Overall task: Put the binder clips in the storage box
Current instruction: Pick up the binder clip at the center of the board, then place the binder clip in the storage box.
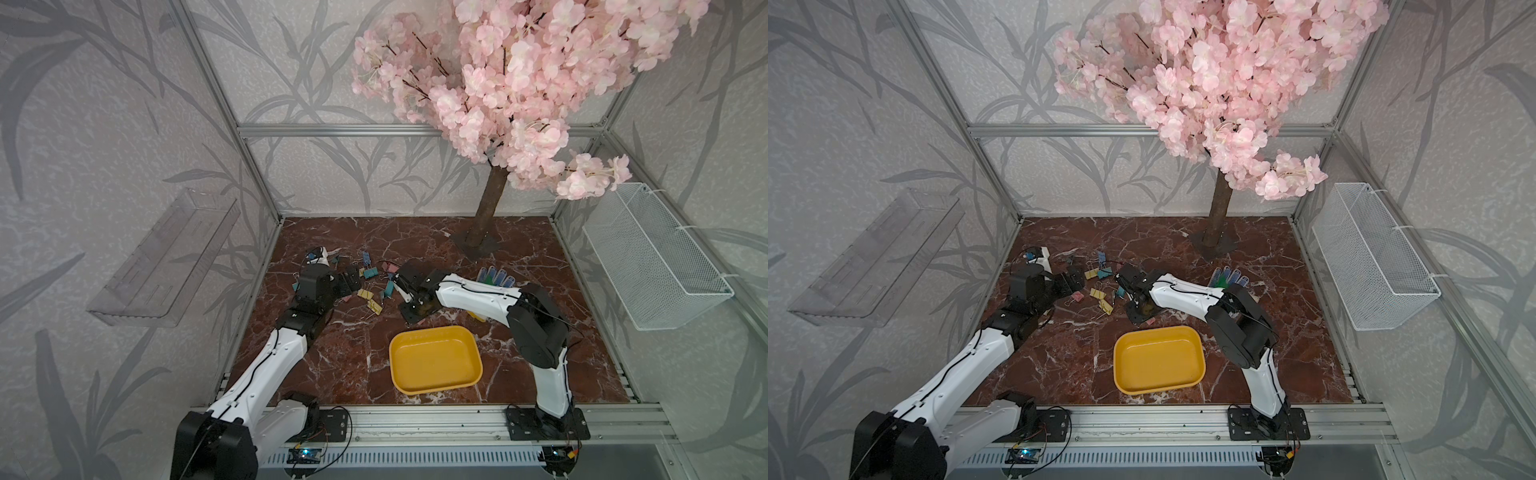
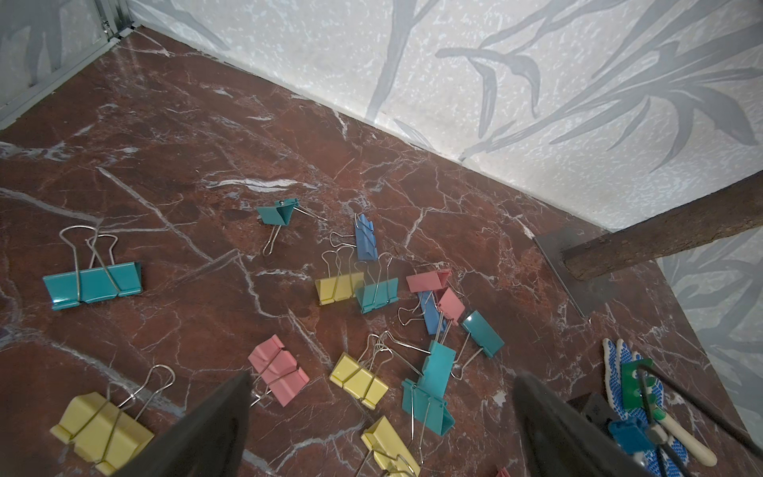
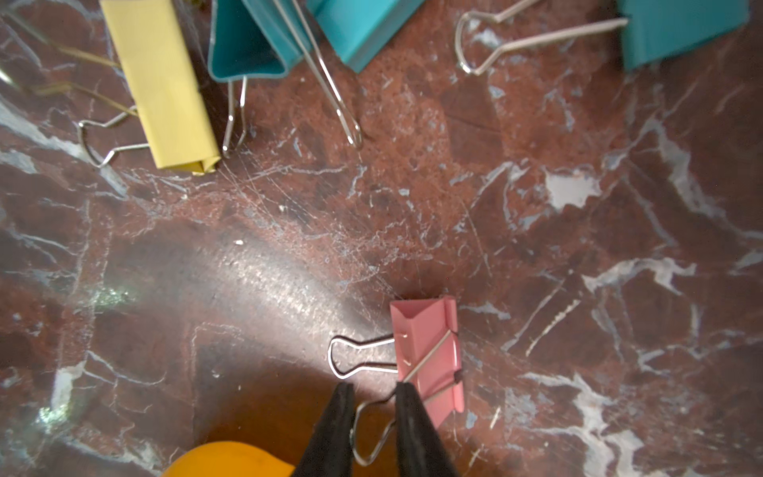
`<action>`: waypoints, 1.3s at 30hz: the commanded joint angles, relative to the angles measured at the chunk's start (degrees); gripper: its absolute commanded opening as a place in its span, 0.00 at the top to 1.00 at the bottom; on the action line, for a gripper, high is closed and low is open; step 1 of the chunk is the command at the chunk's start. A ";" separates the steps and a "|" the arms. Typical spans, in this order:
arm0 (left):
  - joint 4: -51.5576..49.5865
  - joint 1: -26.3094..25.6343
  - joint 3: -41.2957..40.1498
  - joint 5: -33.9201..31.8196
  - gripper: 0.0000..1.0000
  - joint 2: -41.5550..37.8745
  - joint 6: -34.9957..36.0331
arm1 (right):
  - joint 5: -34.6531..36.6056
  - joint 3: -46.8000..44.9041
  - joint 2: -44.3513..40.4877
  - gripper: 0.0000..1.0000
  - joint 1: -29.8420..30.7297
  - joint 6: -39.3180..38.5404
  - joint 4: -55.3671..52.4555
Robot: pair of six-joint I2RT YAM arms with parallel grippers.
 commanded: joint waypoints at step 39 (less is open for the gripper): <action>-3.01 -6.38 2.91 5.83 0.36 19.32 -4.10 | -22.68 -30.88 -23.00 0.68 1.55 9.10 22.62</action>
